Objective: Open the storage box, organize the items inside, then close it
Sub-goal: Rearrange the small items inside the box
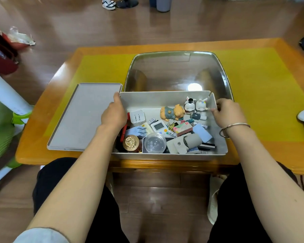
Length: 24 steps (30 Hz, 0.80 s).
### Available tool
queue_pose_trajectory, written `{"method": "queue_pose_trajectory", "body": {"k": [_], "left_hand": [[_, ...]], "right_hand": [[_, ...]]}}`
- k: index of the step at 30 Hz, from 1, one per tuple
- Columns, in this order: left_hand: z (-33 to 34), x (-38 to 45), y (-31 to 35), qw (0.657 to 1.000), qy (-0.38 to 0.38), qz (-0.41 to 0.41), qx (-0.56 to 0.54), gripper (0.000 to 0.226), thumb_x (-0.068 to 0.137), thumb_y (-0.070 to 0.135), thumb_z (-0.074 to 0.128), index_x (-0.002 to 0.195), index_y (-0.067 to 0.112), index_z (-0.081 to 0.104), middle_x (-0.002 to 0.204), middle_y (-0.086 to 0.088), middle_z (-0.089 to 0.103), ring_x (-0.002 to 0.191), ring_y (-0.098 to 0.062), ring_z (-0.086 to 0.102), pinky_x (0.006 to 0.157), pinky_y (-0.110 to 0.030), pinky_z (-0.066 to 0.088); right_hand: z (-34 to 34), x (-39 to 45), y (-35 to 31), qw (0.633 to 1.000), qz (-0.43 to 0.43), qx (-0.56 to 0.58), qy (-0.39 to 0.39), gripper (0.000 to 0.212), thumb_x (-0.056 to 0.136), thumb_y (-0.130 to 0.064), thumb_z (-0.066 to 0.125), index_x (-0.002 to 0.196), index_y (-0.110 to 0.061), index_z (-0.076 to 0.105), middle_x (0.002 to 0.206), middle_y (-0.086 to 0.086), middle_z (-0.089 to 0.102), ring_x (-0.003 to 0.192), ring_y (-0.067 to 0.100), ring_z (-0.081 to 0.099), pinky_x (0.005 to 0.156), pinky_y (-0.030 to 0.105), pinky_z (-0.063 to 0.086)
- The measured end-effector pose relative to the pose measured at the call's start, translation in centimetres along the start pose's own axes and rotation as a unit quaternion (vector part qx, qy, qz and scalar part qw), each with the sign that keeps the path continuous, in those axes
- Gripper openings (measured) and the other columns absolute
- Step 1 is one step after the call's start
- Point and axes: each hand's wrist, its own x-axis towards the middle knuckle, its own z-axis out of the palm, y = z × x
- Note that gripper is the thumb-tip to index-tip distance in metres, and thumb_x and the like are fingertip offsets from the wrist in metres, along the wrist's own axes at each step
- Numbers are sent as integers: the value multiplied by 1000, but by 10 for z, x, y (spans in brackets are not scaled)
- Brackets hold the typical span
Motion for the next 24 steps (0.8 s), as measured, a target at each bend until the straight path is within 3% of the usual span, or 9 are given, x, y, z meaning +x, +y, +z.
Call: {"method": "queue_pose_trajectory", "body": {"k": [2,5,8,10,12,15,20,24], "left_hand": [[3,-1,-5,1000,10,5,4,69,91,8,47,149,13,10,114,-25,59,99,-42,57,73,-43,43],[8,-2,-7,999,32,6,8,72,91,11,48,151,16,9,112,-25,60,96,-42,58,68,-41,40],[10,0,-8,999,37,8,7,71,91,12,49,150,16,10,111,-23,61,94,-40,59,66,-39,39],[11,0,-9,999,40,11,3,70,91,14,50,149,16,10,111,-22,61,94,-39,59,65,-38,40],[11,0,-9,999,42,10,4,70,92,15,50,149,16,10,111,-21,61,93,-37,60,63,-37,39],[11,0,-9,999,44,6,1,69,92,18,53,148,17,12,111,-19,61,93,-36,60,62,-37,38],[11,0,-9,999,46,-1,-8,62,91,19,51,144,17,18,110,-20,62,93,-39,59,63,-38,37],[12,0,-9,999,53,6,-12,62,91,21,54,143,17,20,111,-19,62,92,-37,60,61,-37,37]], "right_hand": [[-4,-5,-5,998,-35,28,41,37,89,-21,62,121,-4,55,116,19,59,107,36,55,87,40,45],[-11,-11,-18,992,-97,49,59,32,87,-19,63,118,-11,59,113,14,61,101,31,58,90,38,46],[-4,-18,-28,993,-87,-29,-79,26,85,-15,63,111,-13,64,106,13,66,95,28,61,81,31,48],[8,-20,-31,967,-79,-136,-202,32,85,-14,59,117,-12,59,113,13,61,99,28,58,82,31,47],[21,-21,-32,945,-84,-192,-252,31,90,-18,52,122,-13,54,115,12,60,98,28,58,82,33,49],[34,-18,-29,944,-114,-191,-242,29,93,-21,48,121,-17,48,109,13,60,92,30,58,78,35,51],[35,-13,-22,952,-148,-154,-219,35,86,-16,55,119,-23,50,105,12,61,79,26,52,65,30,44],[34,-15,-21,952,-167,-158,-200,37,80,-14,62,114,-27,54,109,10,61,86,28,55,66,29,42]]}}
